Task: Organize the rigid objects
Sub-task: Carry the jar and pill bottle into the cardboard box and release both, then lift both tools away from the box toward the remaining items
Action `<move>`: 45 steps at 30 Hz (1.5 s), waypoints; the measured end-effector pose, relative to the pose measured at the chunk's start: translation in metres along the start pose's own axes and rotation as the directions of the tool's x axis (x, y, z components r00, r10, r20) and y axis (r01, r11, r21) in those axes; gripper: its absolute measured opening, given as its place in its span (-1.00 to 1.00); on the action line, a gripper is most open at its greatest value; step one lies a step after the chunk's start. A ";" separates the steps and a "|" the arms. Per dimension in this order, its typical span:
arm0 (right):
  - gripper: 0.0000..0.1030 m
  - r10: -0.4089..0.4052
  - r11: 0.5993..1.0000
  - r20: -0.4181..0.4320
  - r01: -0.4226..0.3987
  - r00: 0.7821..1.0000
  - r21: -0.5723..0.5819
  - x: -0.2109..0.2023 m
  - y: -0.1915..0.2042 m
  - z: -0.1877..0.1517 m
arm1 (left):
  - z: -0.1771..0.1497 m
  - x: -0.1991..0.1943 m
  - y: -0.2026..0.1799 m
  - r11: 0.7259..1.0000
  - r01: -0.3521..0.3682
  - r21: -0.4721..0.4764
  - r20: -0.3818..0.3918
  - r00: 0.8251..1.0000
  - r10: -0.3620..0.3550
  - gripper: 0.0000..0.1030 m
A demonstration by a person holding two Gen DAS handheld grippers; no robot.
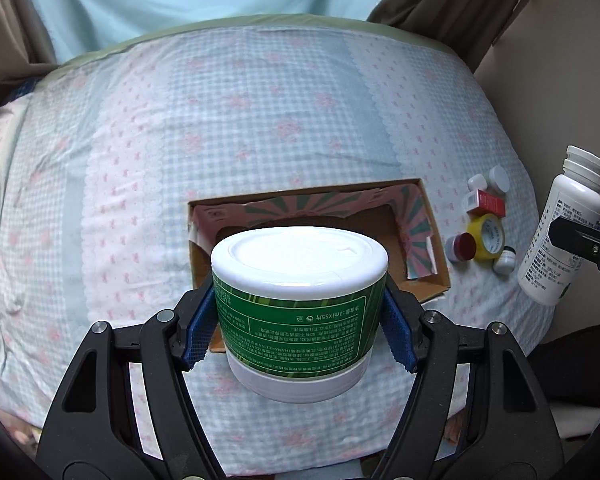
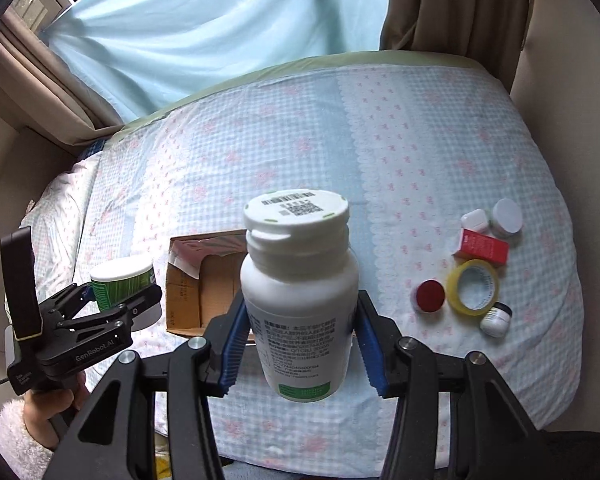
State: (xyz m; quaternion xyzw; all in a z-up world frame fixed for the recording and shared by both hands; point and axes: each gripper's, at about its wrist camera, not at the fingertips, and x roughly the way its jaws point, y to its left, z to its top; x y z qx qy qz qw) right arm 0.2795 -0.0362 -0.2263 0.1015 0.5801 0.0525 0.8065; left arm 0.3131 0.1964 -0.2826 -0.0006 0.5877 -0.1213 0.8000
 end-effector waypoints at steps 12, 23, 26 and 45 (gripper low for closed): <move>-0.10 -0.058 0.987 -0.231 0.021 0.971 -0.162 0.160 0.048 0.005 | 0.012 0.121 0.042 0.997 -0.013 -0.070 -0.125 0.992 0.004 0.32; -0.10 0.028 0.998 -0.392 -0.006 0.920 0.059 0.250 -0.002 -0.013 | 0.012 0.212 0.025 0.992 -0.050 -0.116 -0.237 0.971 0.022 0.32; -0.10 0.090 0.986 -0.388 -0.029 0.917 0.161 0.251 -0.011 -0.017 | 0.010 0.218 0.024 0.993 -0.060 -0.099 -0.245 0.969 0.034 0.32; 1.00 0.110 0.986 -0.333 -0.060 0.937 0.158 0.211 -0.011 -0.040 | 0.020 0.169 0.025 0.991 -0.022 -0.129 -0.188 0.982 -0.002 0.99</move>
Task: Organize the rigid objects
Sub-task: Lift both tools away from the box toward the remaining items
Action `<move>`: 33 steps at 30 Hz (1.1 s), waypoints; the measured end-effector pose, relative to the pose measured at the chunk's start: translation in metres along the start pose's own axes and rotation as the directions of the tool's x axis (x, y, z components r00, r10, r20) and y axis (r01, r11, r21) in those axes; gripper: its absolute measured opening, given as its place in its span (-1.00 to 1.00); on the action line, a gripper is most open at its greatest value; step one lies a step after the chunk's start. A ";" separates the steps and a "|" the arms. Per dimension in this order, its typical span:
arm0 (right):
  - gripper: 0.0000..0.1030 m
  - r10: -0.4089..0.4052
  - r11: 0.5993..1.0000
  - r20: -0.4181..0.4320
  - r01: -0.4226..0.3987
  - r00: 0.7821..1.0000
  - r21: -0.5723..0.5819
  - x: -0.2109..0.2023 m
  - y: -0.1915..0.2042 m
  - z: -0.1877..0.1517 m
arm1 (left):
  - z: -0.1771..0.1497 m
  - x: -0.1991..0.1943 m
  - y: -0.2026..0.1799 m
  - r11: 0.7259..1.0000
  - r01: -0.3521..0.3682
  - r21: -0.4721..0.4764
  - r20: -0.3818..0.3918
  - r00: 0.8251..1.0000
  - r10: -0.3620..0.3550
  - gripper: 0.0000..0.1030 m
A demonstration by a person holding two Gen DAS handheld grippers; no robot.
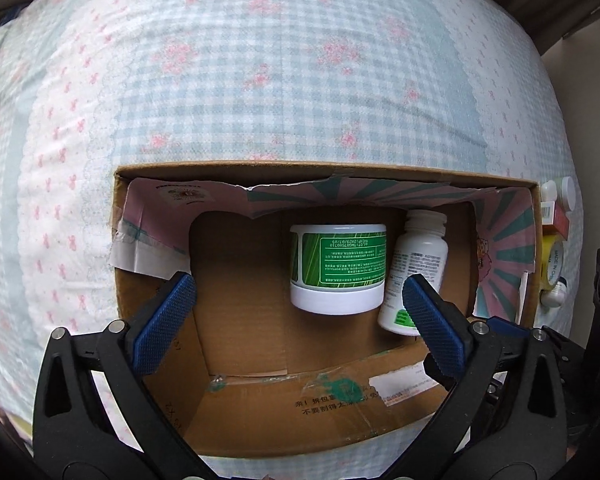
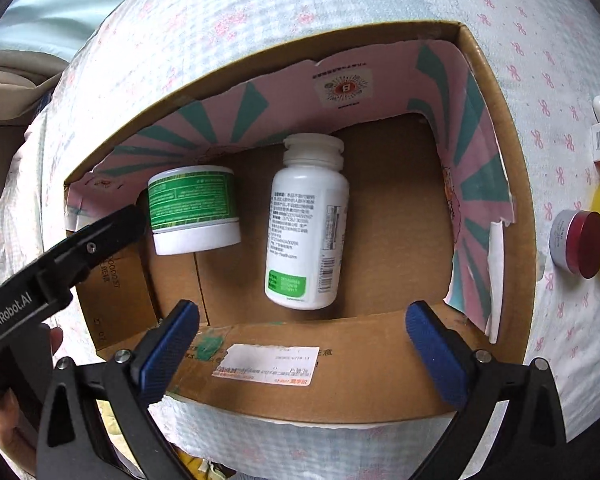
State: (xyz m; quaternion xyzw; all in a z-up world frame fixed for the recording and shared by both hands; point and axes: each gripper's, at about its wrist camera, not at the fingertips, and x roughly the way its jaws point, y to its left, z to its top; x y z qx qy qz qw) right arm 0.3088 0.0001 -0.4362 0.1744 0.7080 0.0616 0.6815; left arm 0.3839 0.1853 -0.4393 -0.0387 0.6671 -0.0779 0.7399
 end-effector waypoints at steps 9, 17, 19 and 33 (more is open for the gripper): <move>1.00 -0.025 0.998 0.018 0.026 1.000 -0.058 -0.033 0.026 -0.020 | -0.014 -0.061 0.012 1.000 0.012 -0.022 0.083 0.997 -0.010 0.99; 1.00 -0.051 0.994 0.084 0.059 0.995 -0.088 -0.091 0.040 -0.050 | -0.047 -0.137 0.012 0.999 -0.051 0.007 0.199 0.979 0.048 0.99; 1.00 -0.058 0.995 0.120 0.067 0.991 -0.076 -0.107 0.035 -0.062 | -0.060 -0.154 0.007 0.997 -0.076 0.019 0.231 0.970 0.069 0.99; 1.00 -0.198 0.967 0.337 0.240 0.920 -0.087 -0.225 -0.060 -0.124 | -0.150 -0.230 -0.098 0.999 -0.006 0.045 0.422 0.906 -0.013 1.00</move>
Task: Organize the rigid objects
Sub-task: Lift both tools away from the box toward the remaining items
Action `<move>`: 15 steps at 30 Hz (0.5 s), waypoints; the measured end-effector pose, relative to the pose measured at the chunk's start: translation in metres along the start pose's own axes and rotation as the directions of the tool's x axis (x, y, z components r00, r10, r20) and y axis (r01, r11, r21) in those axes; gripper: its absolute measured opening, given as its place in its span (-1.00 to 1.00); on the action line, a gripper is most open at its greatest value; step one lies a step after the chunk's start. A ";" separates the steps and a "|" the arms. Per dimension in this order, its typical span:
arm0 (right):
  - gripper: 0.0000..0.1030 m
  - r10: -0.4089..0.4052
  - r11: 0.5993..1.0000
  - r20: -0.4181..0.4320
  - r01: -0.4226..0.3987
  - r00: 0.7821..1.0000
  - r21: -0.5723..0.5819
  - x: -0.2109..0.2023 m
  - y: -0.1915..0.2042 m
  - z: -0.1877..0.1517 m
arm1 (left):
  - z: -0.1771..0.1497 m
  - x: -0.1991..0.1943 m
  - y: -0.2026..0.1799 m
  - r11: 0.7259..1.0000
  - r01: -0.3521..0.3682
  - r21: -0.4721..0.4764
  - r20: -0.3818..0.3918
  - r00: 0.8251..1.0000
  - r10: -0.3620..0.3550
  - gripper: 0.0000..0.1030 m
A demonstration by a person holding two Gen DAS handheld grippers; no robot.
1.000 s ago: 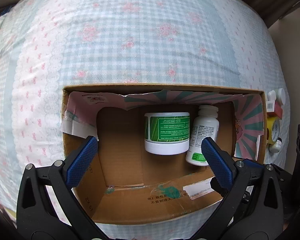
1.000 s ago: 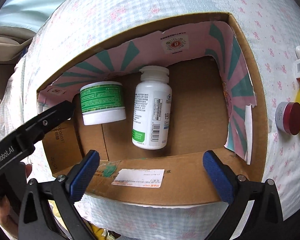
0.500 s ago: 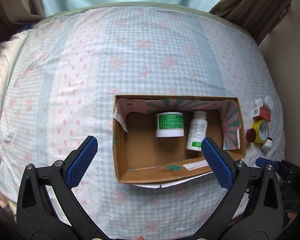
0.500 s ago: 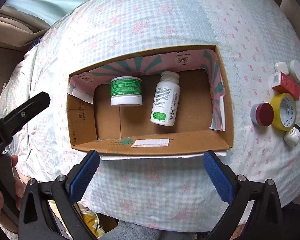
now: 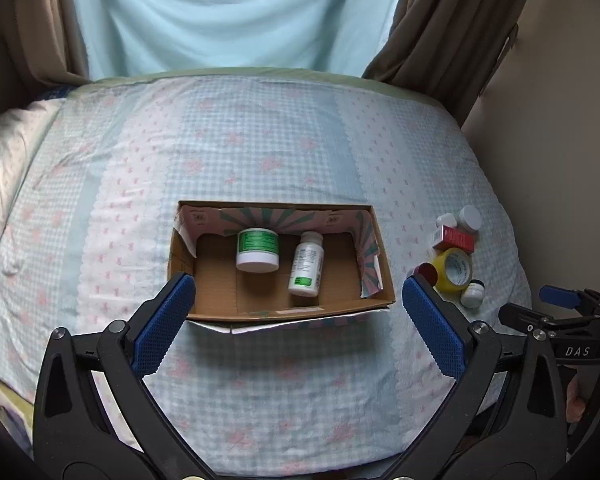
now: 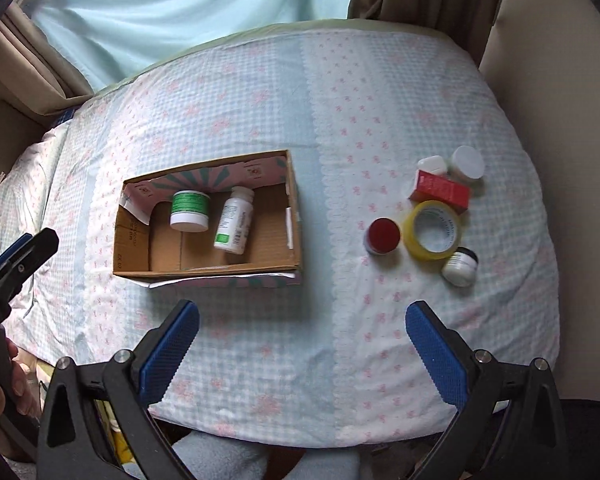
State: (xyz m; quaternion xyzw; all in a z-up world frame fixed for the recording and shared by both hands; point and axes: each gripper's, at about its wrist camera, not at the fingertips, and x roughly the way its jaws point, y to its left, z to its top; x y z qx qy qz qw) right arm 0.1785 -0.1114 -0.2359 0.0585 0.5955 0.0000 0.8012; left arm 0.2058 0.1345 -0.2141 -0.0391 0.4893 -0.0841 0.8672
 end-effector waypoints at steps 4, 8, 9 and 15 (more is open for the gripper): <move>1.00 0.033 0.999 0.042 -0.032 0.999 -0.018 -0.013 -0.054 0.000 | -0.013 -0.006 -0.053 0.996 -0.078 0.046 -0.026 0.997 0.079 1.00; 1.00 0.058 0.995 0.072 -0.051 0.996 -0.090 -0.017 -0.103 0.005 | -0.032 -0.007 -0.100 0.996 -0.088 0.032 -0.011 0.996 0.088 1.00; 1.00 0.063 0.993 0.076 -0.055 0.995 -0.107 -0.017 -0.115 0.007 | -0.036 -0.005 -0.112 0.995 -0.093 0.035 -0.013 0.995 0.094 1.00; 1.00 0.044 0.987 0.110 -0.026 0.993 -0.159 -0.017 -0.174 0.024 | -0.051 0.012 -0.171 0.989 -0.097 0.109 -0.040 0.994 0.102 1.00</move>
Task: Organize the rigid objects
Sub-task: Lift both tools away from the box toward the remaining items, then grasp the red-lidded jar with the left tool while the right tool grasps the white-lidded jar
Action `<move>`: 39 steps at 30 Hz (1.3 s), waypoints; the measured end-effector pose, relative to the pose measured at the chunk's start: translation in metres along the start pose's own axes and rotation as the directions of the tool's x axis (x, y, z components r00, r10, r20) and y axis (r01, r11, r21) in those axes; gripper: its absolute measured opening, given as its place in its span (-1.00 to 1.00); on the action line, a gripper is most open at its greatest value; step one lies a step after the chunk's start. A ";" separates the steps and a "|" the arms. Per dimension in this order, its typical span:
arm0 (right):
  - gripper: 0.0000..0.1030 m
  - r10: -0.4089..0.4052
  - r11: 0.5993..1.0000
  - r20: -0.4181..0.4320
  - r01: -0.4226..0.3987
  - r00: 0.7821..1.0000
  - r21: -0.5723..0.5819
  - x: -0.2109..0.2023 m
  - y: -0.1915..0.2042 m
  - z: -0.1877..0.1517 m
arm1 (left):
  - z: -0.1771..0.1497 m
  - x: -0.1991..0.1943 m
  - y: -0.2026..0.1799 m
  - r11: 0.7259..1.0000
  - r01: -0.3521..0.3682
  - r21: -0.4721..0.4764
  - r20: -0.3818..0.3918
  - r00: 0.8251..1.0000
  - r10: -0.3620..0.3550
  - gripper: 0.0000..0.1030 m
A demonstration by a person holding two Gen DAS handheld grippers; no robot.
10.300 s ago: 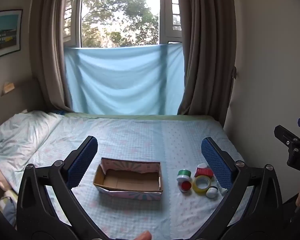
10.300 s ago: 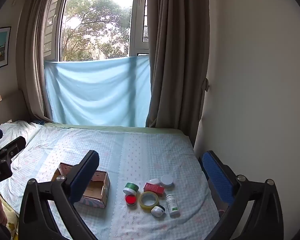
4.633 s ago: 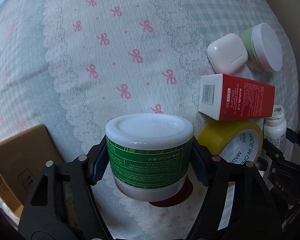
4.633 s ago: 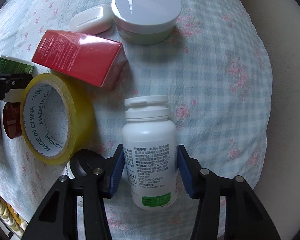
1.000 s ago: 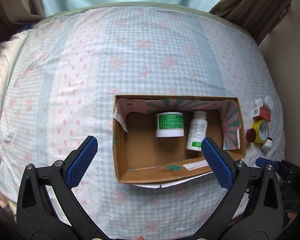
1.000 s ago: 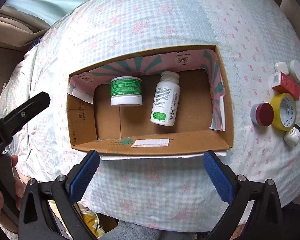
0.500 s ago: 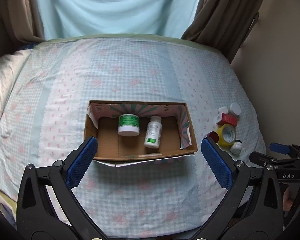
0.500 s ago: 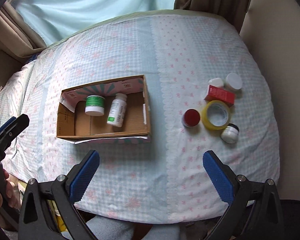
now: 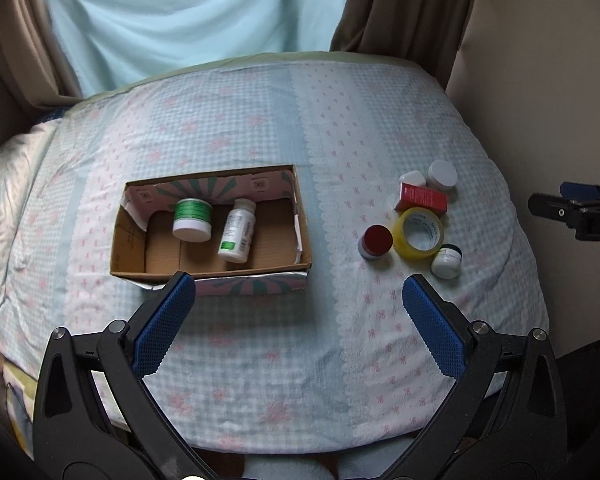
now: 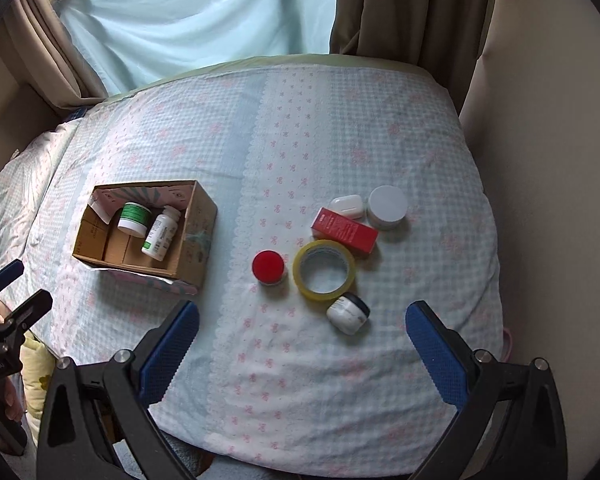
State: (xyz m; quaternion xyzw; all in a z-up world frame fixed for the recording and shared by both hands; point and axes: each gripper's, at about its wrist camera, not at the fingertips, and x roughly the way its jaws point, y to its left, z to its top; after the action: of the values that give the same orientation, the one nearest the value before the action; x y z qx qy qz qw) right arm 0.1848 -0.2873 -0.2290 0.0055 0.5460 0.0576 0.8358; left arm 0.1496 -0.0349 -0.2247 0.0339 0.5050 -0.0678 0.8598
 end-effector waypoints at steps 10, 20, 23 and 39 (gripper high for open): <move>1.00 -0.066 0.994 0.054 0.061 0.996 0.088 0.064 -0.071 0.025 | -0.017 0.094 -0.076 0.989 0.049 0.137 -0.010 0.999 -0.048 1.00; 1.00 -0.113 0.991 0.070 0.107 0.991 0.082 0.199 -0.105 0.039 | -0.040 0.246 -0.125 0.985 0.065 0.162 -0.006 0.998 -0.065 0.89; 1.00 -0.115 0.992 0.064 0.111 0.991 0.064 0.231 -0.112 0.044 | -0.041 0.277 -0.125 0.987 0.061 0.149 -0.008 0.998 -0.060 0.78; 0.73 -0.133 0.991 0.011 0.133 0.991 0.013 0.293 -0.125 0.071 | -0.023 0.335 -0.118 0.983 0.090 0.158 -0.006 0.996 -0.090 0.41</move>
State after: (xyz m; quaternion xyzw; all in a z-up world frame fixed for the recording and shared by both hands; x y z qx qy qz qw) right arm 0.3771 -0.3778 -0.4766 -0.0254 0.5405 -0.0019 0.8410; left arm 0.2734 -0.1758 -0.5268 0.0793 0.4986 -0.1464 0.8507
